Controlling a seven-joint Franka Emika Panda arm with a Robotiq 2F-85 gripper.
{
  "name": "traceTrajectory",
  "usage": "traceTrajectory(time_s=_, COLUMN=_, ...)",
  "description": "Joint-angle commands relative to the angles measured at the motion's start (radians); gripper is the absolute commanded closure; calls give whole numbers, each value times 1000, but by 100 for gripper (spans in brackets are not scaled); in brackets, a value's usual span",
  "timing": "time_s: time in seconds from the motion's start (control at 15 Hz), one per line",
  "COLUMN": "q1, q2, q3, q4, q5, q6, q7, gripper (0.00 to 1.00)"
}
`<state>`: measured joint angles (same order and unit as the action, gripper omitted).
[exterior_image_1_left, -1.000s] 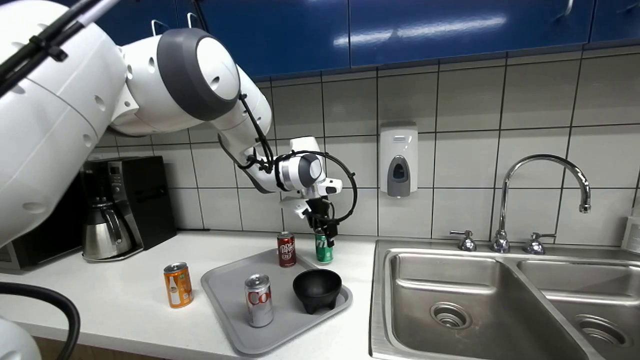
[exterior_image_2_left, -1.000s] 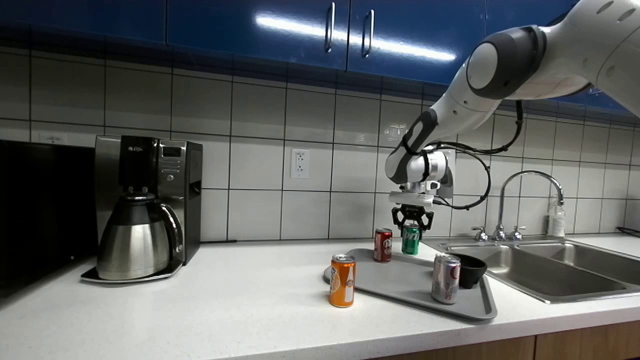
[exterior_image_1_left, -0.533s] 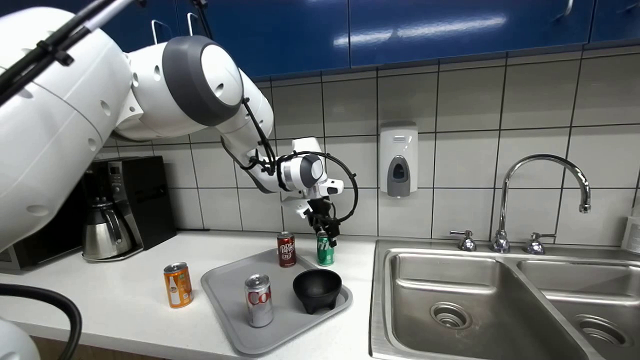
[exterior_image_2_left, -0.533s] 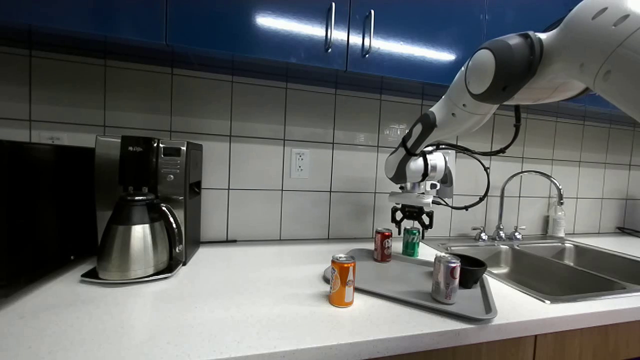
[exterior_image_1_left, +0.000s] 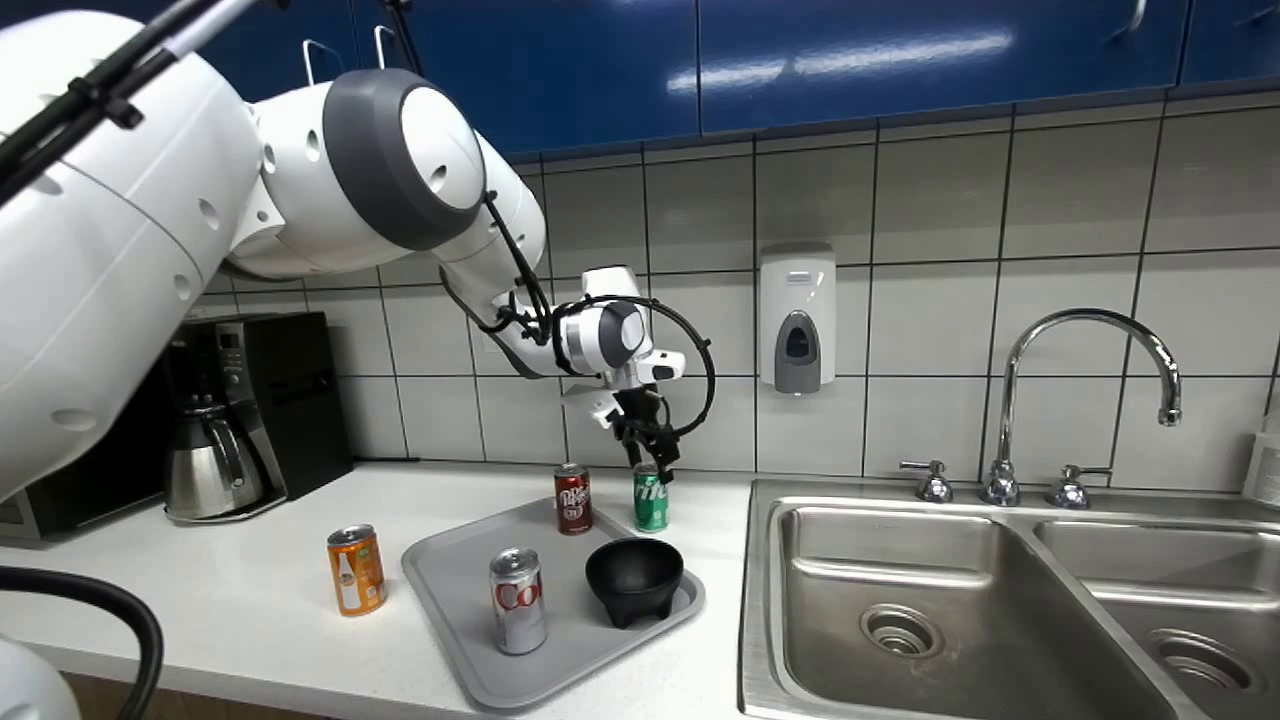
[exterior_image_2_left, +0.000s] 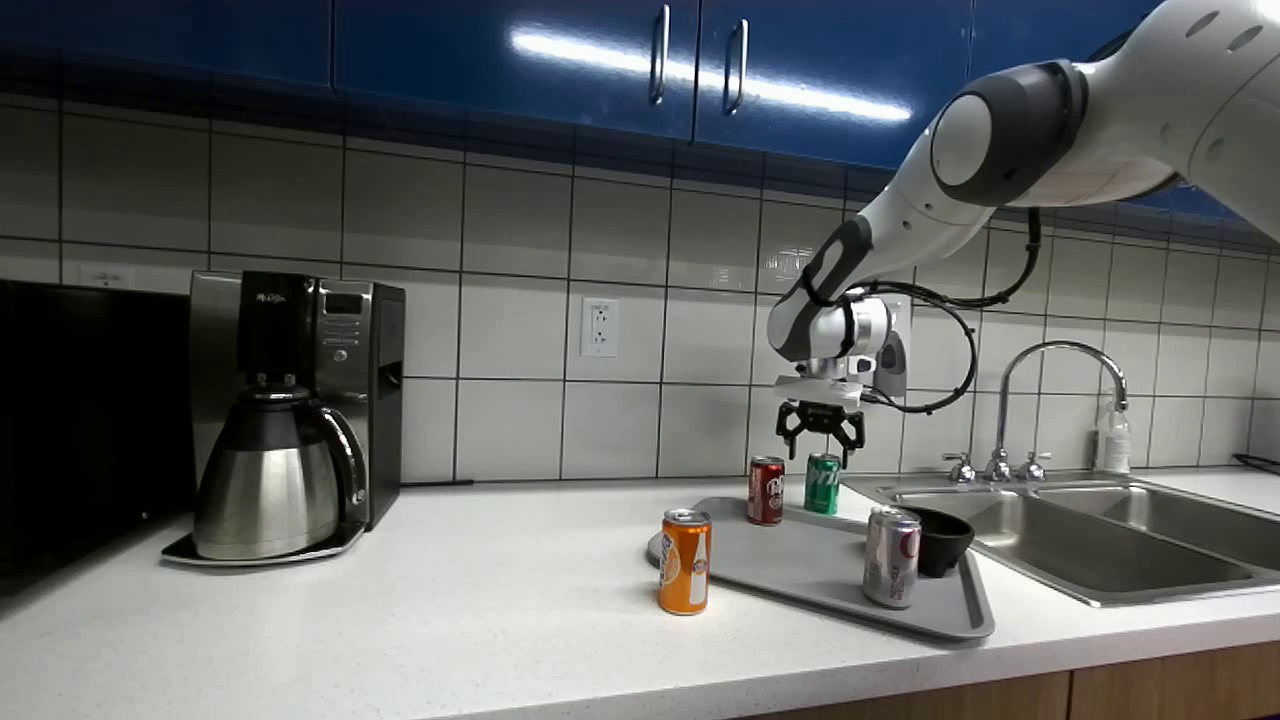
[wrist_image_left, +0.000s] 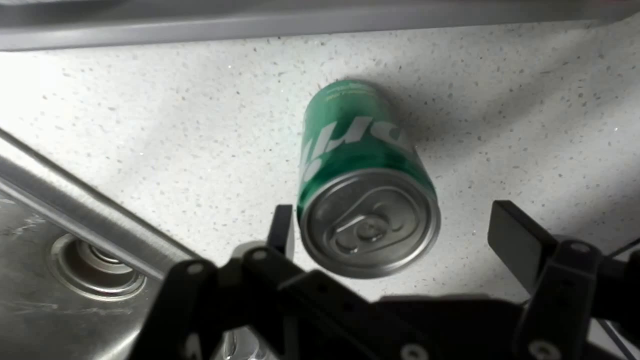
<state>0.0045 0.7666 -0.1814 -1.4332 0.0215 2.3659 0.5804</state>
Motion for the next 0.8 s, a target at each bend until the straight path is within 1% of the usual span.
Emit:
traceTrajectory(time_s=0.0, q1=-5, q2=-41, q3=14, q4=-19, q5=16, q6=-23, q7=-31, gripper=0)
traceTrajectory(time_s=0.33, q1=0, q2=-79, q3=13, q4=-49, q5=13, q6=-9, q7=-38, gripper=0)
traceTrajectory(time_s=0.73, q1=6, q2=-155, q3=18, q4=-119, q5=12, q6=12, q7=-49, gripper=0)
